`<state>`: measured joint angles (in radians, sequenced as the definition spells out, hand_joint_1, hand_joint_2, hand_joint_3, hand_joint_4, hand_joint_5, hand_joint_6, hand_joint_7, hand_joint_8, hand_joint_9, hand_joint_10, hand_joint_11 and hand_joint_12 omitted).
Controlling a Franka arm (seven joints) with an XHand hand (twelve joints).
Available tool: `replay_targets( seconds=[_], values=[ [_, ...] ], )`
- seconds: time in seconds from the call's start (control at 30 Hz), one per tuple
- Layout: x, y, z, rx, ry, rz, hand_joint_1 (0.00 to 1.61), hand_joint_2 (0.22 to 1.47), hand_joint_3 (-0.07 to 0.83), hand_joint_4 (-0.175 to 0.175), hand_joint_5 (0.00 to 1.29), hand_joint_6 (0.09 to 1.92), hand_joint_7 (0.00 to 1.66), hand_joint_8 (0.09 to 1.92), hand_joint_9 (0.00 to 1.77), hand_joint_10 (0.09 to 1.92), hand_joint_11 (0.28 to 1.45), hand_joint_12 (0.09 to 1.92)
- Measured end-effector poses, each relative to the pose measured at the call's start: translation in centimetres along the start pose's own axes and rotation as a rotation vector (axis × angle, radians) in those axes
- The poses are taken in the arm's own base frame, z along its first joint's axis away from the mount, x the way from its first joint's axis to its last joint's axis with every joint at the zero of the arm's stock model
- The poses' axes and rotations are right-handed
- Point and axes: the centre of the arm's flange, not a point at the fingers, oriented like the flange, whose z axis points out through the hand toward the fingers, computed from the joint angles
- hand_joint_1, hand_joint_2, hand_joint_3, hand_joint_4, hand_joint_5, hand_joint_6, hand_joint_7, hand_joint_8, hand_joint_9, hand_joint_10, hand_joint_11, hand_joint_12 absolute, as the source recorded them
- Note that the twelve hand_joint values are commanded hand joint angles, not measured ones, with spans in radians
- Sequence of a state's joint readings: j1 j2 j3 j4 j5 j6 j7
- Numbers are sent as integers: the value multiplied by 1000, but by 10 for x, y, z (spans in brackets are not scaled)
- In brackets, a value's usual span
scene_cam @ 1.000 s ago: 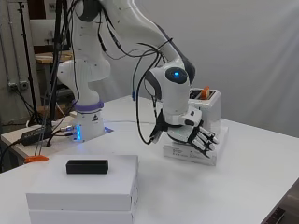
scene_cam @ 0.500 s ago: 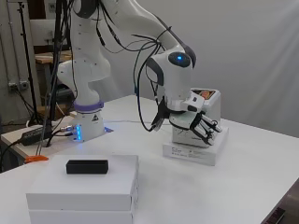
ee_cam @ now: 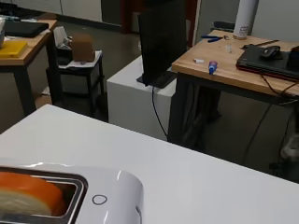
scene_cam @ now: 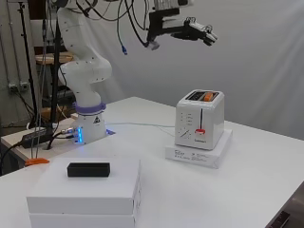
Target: Teleoperate dual arm-hand system to toast a bread
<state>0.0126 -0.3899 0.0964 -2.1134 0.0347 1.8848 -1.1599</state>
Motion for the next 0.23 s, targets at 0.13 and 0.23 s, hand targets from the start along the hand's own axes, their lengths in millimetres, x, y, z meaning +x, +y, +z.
replay_targets(
  seconds=[0.13, 0.23],
  values=[
    [-8, -3, 8, 14, -59, 36, 0, 1163, 1, -16, 600, 87, 691, 87, 811, 87, 535, 87],
    [-18, 6, 17, 48, -35, 34, 0, 1150, -3, 2, 691, 87, 787, 87, 911, 87, 562, 87]
  ],
)
